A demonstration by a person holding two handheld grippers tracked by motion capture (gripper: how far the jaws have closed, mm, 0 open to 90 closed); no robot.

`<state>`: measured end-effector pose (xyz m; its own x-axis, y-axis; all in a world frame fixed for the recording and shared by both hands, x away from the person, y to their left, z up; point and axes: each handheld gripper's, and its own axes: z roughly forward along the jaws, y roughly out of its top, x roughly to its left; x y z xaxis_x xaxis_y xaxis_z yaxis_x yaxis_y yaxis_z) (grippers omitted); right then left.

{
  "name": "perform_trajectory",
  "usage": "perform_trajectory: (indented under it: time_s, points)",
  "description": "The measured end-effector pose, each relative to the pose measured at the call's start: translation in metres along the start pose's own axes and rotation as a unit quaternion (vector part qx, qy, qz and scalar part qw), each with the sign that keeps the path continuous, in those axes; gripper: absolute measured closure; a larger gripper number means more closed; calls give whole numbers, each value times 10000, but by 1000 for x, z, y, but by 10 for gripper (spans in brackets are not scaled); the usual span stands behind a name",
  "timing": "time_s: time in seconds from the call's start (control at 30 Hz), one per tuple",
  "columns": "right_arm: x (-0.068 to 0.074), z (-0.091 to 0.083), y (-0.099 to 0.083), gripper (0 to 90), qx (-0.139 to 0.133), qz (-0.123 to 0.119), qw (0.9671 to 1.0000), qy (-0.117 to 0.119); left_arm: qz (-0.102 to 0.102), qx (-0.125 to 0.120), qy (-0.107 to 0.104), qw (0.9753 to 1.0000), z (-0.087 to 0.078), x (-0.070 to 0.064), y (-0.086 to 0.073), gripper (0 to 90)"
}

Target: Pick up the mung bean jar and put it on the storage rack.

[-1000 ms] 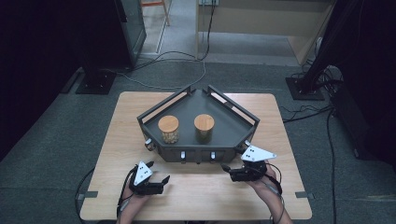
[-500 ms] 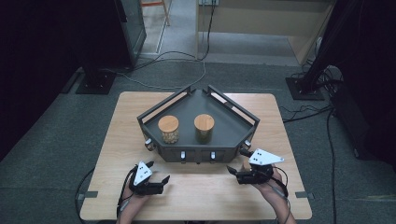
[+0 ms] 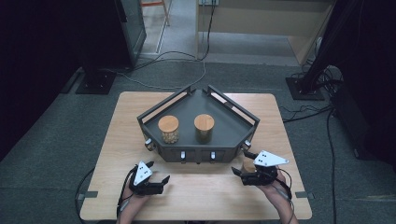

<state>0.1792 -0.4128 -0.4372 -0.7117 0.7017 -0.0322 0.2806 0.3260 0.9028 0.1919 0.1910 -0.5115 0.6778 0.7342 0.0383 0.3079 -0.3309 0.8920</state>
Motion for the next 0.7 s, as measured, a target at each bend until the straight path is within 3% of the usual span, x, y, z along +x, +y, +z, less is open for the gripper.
perform_trajectory:
  time_s: [0.7]
  points:
    - [-8, -7, -18, 197, 70, 127, 9994, -299, -4, 5, -2, 10000, 0, 0, 0, 108]
